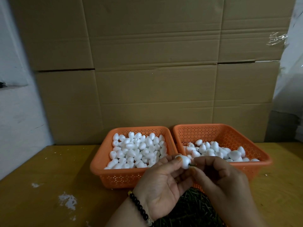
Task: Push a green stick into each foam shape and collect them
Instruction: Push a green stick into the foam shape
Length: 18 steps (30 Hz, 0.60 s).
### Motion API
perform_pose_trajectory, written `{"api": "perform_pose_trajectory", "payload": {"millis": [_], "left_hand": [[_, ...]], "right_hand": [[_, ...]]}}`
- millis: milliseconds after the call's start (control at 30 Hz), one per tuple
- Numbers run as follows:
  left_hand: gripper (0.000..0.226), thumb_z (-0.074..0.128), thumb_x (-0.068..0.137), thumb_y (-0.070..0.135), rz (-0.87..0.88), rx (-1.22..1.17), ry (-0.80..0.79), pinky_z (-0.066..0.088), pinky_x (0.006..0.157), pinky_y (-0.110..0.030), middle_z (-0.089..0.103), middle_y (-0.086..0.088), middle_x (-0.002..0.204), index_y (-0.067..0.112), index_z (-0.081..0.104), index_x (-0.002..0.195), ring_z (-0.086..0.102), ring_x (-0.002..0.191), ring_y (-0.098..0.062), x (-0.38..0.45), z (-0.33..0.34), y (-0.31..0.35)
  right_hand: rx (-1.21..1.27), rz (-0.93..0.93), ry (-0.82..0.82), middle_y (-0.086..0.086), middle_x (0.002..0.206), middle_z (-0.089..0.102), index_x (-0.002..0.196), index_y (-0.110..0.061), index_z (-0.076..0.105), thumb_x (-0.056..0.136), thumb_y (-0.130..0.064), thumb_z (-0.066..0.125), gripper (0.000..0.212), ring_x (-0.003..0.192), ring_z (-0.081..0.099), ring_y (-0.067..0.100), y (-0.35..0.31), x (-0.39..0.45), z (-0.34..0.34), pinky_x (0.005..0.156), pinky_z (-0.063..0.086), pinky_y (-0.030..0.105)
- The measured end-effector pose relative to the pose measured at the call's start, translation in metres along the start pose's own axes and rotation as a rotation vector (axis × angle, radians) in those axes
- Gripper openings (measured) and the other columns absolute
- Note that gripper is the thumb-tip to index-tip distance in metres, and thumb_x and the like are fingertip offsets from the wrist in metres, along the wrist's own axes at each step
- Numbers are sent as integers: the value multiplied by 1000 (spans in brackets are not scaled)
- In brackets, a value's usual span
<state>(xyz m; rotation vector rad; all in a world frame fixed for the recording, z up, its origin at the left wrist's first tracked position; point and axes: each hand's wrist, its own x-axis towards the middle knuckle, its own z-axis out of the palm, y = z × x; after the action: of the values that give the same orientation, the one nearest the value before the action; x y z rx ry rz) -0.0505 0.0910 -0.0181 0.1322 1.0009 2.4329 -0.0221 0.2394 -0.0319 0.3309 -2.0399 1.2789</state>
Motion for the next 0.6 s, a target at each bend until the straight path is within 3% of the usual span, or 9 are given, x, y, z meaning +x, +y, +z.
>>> {"api": "perform_pose_trajectory", "payload": {"millis": [100, 233, 300, 433, 600], "left_hand": [[29, 62, 79, 5, -6, -14, 16, 58, 69, -34, 68, -22, 101, 2, 61, 108, 63, 95, -31, 3, -2, 1], [24, 67, 69, 5, -38, -74, -15, 57, 59, -29, 69, -20, 98, -3, 74, 90, 65, 68, -20, 2, -2, 6], [25, 67, 67, 6, -55, -127, -26, 57, 59, -29, 70, -23, 103, -3, 75, 89, 66, 65, -21, 2, -2, 7], [36, 64, 73, 5, -84, -232, -11, 58, 57, -32, 67, -28, 108, -6, 65, 106, 67, 66, -25, 4, -5, 6], [27, 62, 73, 0, -97, -303, -39, 60, 59, -34, 66, -32, 102, -19, 67, 92, 70, 72, -32, 3, -4, 6]], "right_hand": [[83, 37, -12, -14, 82, 72, 89, -32, 69, 61, -34, 76, 29, 73, 69, -1, 1, -1, 1, 64, 54, 13], [148, 78, -33, -14, 87, 72, 95, -29, 68, 57, -34, 77, 39, 76, 70, -1, 2, -2, 3, 65, 53, 11], [168, 93, -45, -13, 88, 72, 97, -28, 68, 56, -36, 76, 43, 77, 70, 0, 2, -2, 3, 66, 54, 12], [214, 118, -57, -10, 87, 73, 97, -26, 68, 55, -38, 76, 44, 77, 71, 3, 3, -2, 4, 67, 54, 14], [241, 141, -72, -10, 88, 73, 97, -26, 69, 57, -34, 76, 42, 78, 71, 3, 6, -2, 3, 66, 53, 12]]}}
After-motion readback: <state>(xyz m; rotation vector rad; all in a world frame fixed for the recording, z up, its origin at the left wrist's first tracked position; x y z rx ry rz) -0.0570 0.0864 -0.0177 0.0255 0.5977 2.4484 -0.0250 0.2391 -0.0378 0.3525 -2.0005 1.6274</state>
